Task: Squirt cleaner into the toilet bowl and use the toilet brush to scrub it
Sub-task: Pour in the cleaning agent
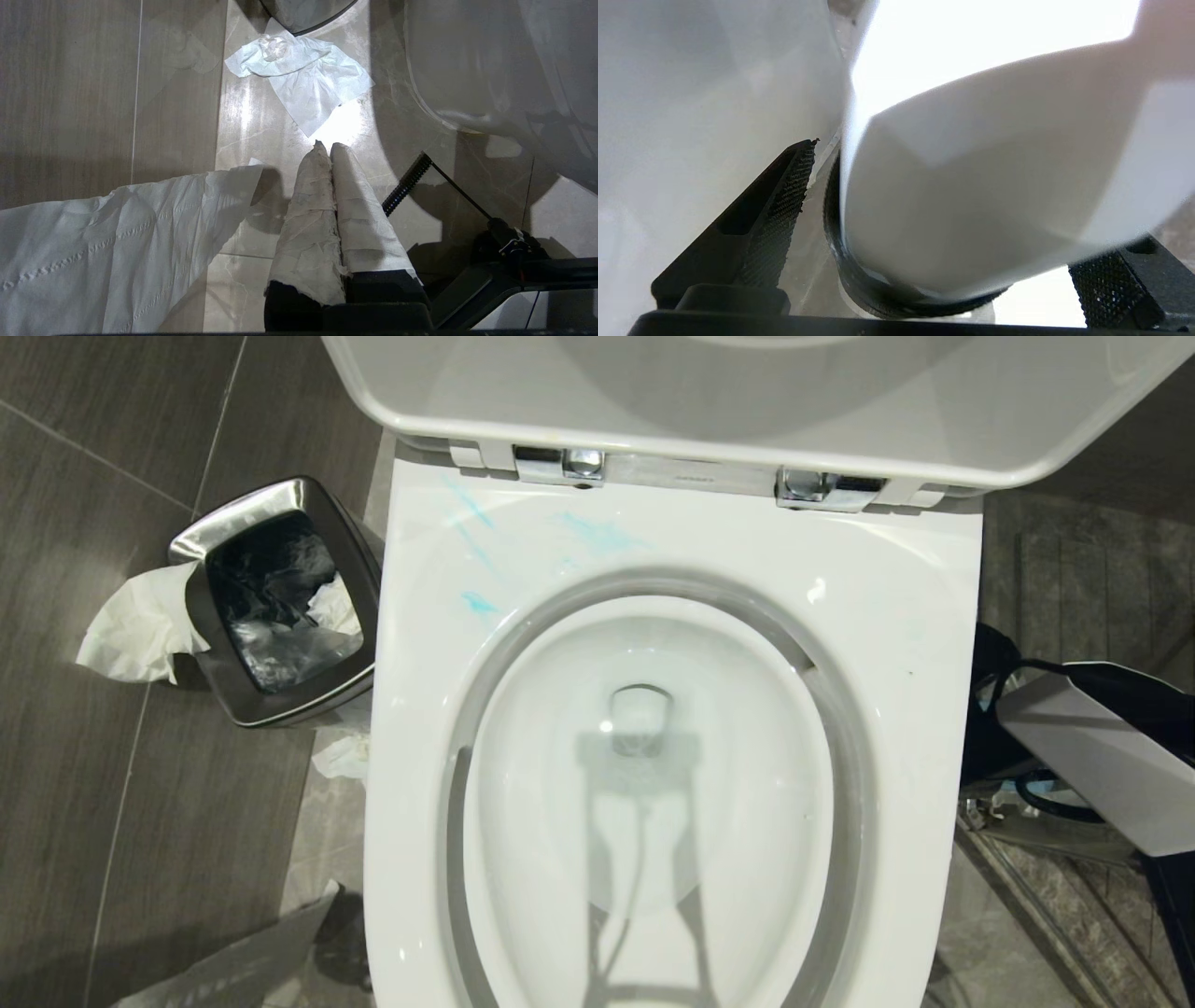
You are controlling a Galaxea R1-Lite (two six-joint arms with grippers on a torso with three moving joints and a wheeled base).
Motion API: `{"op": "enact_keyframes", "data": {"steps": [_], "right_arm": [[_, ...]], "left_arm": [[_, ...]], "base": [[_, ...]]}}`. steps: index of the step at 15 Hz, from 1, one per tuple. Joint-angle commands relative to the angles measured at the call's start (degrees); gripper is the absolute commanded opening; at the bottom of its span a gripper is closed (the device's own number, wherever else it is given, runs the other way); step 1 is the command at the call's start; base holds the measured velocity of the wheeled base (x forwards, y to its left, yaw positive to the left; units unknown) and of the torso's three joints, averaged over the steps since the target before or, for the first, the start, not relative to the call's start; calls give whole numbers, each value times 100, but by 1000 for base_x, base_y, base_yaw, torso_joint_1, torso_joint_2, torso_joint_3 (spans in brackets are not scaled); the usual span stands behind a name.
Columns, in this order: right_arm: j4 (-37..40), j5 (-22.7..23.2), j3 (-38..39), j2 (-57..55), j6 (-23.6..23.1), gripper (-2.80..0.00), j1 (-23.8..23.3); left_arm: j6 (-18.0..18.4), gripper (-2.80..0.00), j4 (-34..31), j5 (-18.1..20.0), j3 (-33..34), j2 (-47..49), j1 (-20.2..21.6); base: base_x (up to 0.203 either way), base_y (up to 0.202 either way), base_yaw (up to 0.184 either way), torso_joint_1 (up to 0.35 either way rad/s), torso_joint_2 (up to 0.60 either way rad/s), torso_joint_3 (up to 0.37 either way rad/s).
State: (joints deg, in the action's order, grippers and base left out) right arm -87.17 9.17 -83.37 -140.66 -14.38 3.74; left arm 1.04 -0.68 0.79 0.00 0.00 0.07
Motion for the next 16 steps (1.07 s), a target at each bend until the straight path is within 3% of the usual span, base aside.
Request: {"op": "enact_keyframes", "data": {"steps": [1,16], "right_arm": [[-49,6,-4,-15,-12,0,12],[-49,6,-179,-76,-12,0,4]], "left_arm": [[2,-280,-2,3,7,9,1],[2,-280,-2,4,3,9,1]], "base": [[0,0,0,0,0,0],[0,0,0,0,0,0]]}}
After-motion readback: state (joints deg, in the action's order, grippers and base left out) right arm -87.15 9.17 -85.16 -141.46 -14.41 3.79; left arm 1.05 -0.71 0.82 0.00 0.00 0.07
